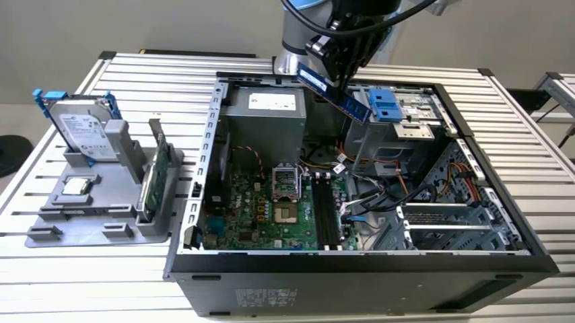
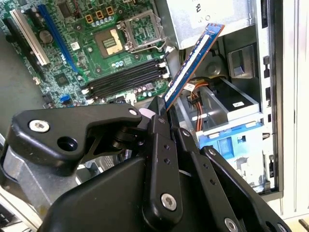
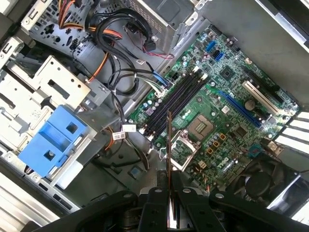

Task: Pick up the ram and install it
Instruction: 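Insert the ram into the slot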

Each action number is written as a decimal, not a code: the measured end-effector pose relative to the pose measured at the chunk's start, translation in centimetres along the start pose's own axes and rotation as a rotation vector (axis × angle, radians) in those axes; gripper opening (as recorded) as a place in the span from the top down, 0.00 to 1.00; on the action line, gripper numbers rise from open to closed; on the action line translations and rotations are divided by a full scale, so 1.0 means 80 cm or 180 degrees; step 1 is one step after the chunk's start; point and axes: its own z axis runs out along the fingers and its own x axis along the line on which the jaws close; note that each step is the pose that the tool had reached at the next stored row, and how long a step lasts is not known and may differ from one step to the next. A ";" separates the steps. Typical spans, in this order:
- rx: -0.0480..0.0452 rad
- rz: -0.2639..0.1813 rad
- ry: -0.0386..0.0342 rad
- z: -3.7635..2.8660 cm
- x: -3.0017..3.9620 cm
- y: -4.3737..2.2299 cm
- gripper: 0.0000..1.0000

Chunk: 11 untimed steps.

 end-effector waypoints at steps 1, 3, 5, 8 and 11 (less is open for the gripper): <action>0.0000 0.0013 0.0000 0.0000 0.0000 0.0000 1.00; 0.0000 0.0037 0.0001 0.0000 0.0000 0.0000 1.00; 0.0001 0.0062 0.0002 0.0000 0.0000 0.0000 1.00; 0.0001 0.0097 0.0004 -0.0001 0.0000 0.0000 1.00; 0.0002 0.0135 0.0006 0.0000 0.0000 0.0000 1.00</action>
